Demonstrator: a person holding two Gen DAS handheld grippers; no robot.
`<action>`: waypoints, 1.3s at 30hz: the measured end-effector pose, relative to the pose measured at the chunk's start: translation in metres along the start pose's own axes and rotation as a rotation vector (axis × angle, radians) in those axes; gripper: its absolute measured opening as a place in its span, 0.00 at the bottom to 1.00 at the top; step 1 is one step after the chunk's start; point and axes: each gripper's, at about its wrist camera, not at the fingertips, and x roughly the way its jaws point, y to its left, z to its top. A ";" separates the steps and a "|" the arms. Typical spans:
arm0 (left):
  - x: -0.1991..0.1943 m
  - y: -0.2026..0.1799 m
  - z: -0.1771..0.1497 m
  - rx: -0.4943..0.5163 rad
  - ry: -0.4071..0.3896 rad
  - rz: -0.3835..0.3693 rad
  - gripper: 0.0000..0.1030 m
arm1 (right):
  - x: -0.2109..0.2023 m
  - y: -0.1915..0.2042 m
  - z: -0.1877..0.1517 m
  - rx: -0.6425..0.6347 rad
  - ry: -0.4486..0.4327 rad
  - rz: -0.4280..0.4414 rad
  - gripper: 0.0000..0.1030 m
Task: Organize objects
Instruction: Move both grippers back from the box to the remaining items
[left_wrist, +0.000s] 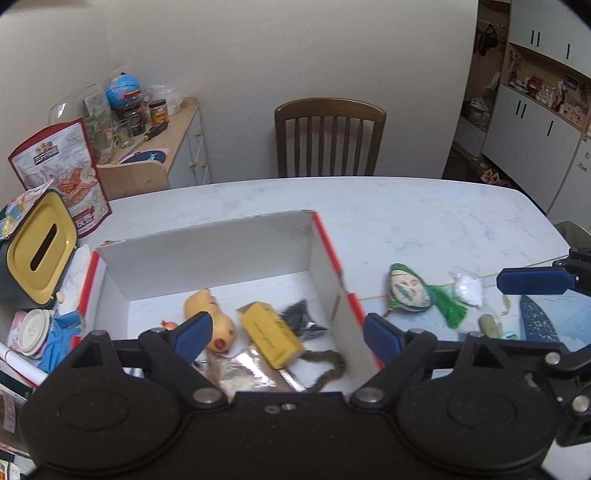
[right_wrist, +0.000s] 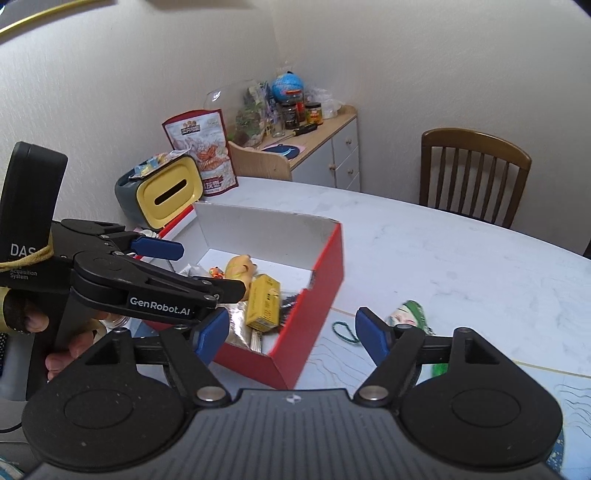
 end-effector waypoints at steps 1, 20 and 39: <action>-0.001 -0.004 0.000 0.001 -0.001 -0.002 0.87 | -0.003 -0.004 -0.002 0.001 -0.002 -0.005 0.75; 0.009 -0.084 -0.004 0.039 -0.002 -0.045 0.99 | -0.048 -0.100 -0.056 0.096 0.000 -0.055 0.80; 0.061 -0.153 -0.012 0.061 0.042 -0.092 0.99 | -0.036 -0.161 -0.108 0.020 0.074 -0.128 0.82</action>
